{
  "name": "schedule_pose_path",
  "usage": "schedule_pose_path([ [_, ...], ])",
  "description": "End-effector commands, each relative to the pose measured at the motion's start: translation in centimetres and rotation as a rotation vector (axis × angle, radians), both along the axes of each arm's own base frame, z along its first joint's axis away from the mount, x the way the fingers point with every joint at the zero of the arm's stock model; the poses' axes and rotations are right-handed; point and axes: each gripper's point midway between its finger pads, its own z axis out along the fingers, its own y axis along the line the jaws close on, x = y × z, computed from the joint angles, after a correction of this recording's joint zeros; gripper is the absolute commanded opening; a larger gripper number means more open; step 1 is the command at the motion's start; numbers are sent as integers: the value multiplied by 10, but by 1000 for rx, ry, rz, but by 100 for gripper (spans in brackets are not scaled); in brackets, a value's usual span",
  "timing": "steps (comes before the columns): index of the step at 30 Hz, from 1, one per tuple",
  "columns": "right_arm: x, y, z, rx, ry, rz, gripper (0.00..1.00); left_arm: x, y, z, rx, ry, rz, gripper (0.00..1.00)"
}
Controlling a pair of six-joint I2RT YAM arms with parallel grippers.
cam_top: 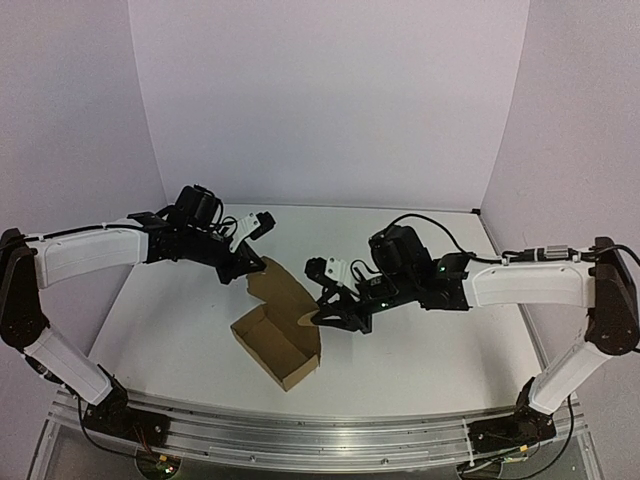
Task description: Fold the paper box
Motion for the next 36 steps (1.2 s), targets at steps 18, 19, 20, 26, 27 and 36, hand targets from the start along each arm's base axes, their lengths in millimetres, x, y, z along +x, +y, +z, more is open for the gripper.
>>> schedule_pose_path([
  [18,45,-30,-7,-60,-77,-252,0,-44,24,55,-158,92,-201,81],
  [19,41,-32,-3,-52,-81,-220,0,-41,28,70,-183,58,-222,83],
  [20,36,-35,-1,-50,-81,-184,0,-40,33,82,-208,29,-244,85],
  [26,11,-45,1,-54,-61,-30,0,-16,59,93,-242,-71,-293,72],
  [27,9,-45,2,-54,-57,-17,0,-11,61,83,-222,-86,-309,67],
  [36,7,-37,6,-38,-43,18,0,-25,51,17,-143,-116,-522,60],
])
